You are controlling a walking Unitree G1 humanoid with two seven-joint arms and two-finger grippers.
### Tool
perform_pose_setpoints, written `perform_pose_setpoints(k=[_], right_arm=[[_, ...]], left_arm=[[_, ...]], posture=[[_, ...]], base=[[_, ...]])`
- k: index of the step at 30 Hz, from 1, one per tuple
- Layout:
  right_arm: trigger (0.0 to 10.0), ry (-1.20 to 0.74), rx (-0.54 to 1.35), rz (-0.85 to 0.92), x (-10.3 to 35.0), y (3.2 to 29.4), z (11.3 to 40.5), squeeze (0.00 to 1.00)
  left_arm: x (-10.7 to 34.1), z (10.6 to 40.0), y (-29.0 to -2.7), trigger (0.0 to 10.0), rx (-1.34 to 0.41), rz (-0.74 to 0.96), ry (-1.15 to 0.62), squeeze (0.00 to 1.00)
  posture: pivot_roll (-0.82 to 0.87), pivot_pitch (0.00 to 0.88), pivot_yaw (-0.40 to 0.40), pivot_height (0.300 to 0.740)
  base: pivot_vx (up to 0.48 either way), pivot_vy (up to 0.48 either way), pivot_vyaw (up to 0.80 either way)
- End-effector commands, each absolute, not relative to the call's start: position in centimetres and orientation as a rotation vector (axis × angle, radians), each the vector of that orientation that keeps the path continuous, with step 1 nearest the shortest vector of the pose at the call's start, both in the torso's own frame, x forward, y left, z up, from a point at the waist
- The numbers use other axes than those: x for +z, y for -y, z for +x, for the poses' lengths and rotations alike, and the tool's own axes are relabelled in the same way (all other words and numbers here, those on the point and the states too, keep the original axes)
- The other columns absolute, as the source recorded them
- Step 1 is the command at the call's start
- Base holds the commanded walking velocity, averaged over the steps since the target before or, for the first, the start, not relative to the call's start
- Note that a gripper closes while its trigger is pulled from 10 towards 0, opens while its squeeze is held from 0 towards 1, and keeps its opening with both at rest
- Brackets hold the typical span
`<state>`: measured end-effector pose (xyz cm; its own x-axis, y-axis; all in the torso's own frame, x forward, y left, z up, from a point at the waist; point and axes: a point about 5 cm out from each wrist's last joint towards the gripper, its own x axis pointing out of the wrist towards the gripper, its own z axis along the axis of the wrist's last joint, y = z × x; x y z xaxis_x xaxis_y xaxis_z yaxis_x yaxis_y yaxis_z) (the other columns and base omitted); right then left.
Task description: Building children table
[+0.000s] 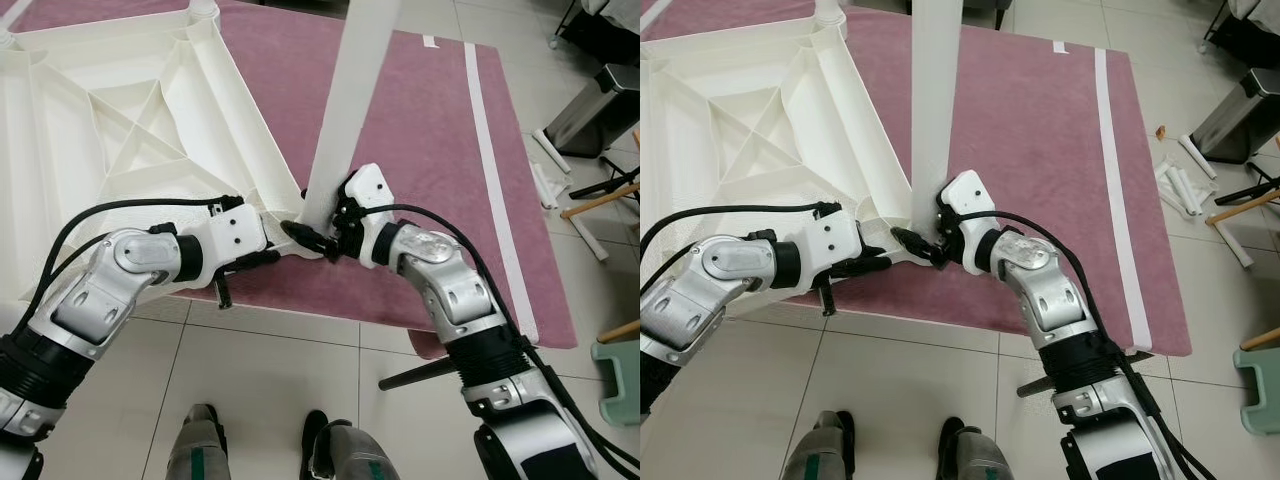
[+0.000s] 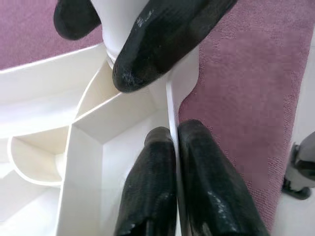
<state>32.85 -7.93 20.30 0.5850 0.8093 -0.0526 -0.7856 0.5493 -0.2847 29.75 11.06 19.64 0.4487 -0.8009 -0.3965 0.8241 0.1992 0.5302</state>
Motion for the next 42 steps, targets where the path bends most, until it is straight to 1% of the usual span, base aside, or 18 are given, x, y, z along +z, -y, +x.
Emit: perform_pose_setpoints(k=[1, 2, 3, 4, 5, 11, 12, 14, 15, 19, 21, 22, 29, 35, 37, 40, 41, 42], right_arm=[[10.0, 0.055, 0.955, -0.289, 19.1, 7.4, 32.5, 0.0], [10.0, 0.055, 0.955, -0.289, 19.1, 7.4, 32.5, 0.0], [10.0, 0.047, 0.942, -0.283, 18.9, 7.4, 32.5, 0.1], [10.0, 0.047, 0.942, -0.283, 18.9, 7.4, 32.5, 0.1], [10.0, 0.039, 0.934, -0.272, 18.5, 7.2, 32.2, 0.0], [10.0, 0.02, 0.932, -0.25, 17.6, 7.8, 31.4, 0.0], [10.0, 0.02, 0.916, -0.244, 17.3, 8.2, 31.4, 0.0], [10.0, 0.02, 0.91, -0.239, 17.3, 8.3, 31.5, 0.0], [10.0, 0.023, 0.898, -0.214, 17.3, 8.5, 31.6, 1.0], [10.0, 0.042, 0.869, -0.16, 17.6, 8.8, 31.8, 1.0], [10.0, 0.071, 0.911, -0.116, 18.0, 8.8, 31.3, 1.0], [10.0, 0.08, 0.953, -0.092, 18.2, 8.8, 30.8, 0.0], [10.0, 0.052, 1.079, -0.092, 18.0, 10.0, 28.6, 0.0], [10.0, 0.0, 1.076, -0.119, 17.0, 11.7, 27.4, 0.0], [10.0, -0.011, 1.059, -0.116, 16.7, 12.1, 27.3, 0.0], [10.0, -0.02, 0.956, -0.09, 16.2, 13.2, 27.4, 0.0], [10.0, -0.028, 0.879, -0.064, 15.8, 14.0, 27.5, 0.0], [10.0, -0.028, 0.879, -0.064, 15.8, 14.0, 27.5, 0.0]], left_arm=[[19.5, 29.5, -9.3, 10.0, -1.179, 0.782, 0.025, 1.0], [19.5, 29.5, -9.3, 10.0, -1.179, 0.782, 0.025, 1.0], [19.4, 29.7, -9.3, 10.0, -1.158, 0.777, 0.024, 1.0], [19.4, 29.7, -9.3, 10.0, -1.158, 0.777, 0.024, 1.0], [19.4, 29.8, -9.2, 10.0, -1.155, 0.751, 0.026, 1.0], [20.4, 29.6, -9.6, 10.0, -1.121, 0.672, 0.071, 1.0], [21.0, 29.5, -10.0, 10.0, -1.105, 0.637, 0.096, 0.0], [21.2, 29.5, -10.2, 10.0, -1.099, 0.623, 0.107, 0.0], [21.6, 29.5, -10.4, 10.0, -1.082, 0.598, 0.12, 0.0], [22.3, 29.3, -11.2, 10.0, -1.035, 0.557, 0.148, 0.0], [22.5, 29.1, -11.7, 10.0, -1.011, 0.547, 0.153, 0.0], [22.6, 29.0, -12.0, 10.0, -0.991, 0.537, 0.158, 0.0], [23.2, 27.7, -13.4, 10.0, -0.941, 0.506, 0.167, 0.0], [22.7, 26.7, -14.4, 10.0, -0.889, 0.478, 0.147, 0.0], [22.5, 26.6, -14.5, 10.0, -0.86, 0.455, 0.141, 0.0], [21.6, 26.4, -14.6, 10.0, -0.812, 0.43, 0.111, 0.0], [20.8, 26.3, -14.7, 10.0, -0.759, 0.41, 0.086, 0.0], [20.8, 26.3, -14.7, 10.0, -0.759, 0.41, 0.086, 0.0]], posture=[[0.18, 0.232, -0.056, 0.74], [0.18, 0.232, -0.056, 0.74], [0.18, 0.232, -0.055, 0.74], [0.18, 0.232, -0.055, 0.74], [0.17, 0.233, -0.044, 0.74], [0.16, 0.225, -0.031, 0.74], [0.16, 0.223, -0.028, 0.74], [0.16, 0.223, -0.028, 0.74], [0.16, 0.221, -0.027, 0.74], [0.16, 0.22, -0.027, 0.74], [0.16, 0.214, -0.031, 0.74], [0.17, 0.212, -0.033, 0.74], [0.17, 0.203, -0.04, 0.74], [0.16, 0.193, -0.044, 0.74], [0.16, 0.191, -0.044, 0.74], [0.16, 0.187, -0.044, 0.74], [0.15, 0.182, -0.044, 0.74], [0.15, 0.182, -0.044, 0.74]], base=[[0.0, 0.0, 0.0], [0.0, 0.0, 0.0], [0.0, 0.0, 0.0], [0.0, 0.0, 0.0], [0.0, 0.0, 0.0], [0.0, 0.0, 0.0], [0.0, 0.0, 0.0], [0.0, 0.0, 0.0], [0.0, 0.0, 0.0], [0.0, 0.0, 0.0], [0.0, 0.0, 0.0], [0.0, 0.0, 0.0], [0.0, 0.0, 0.0], [0.0, 0.0, 0.0], [0.0, 0.0, 0.0], [0.0, 0.0, 0.0], [0.0, 0.0, 0.0], [0.0, 0.0, 0.0]])
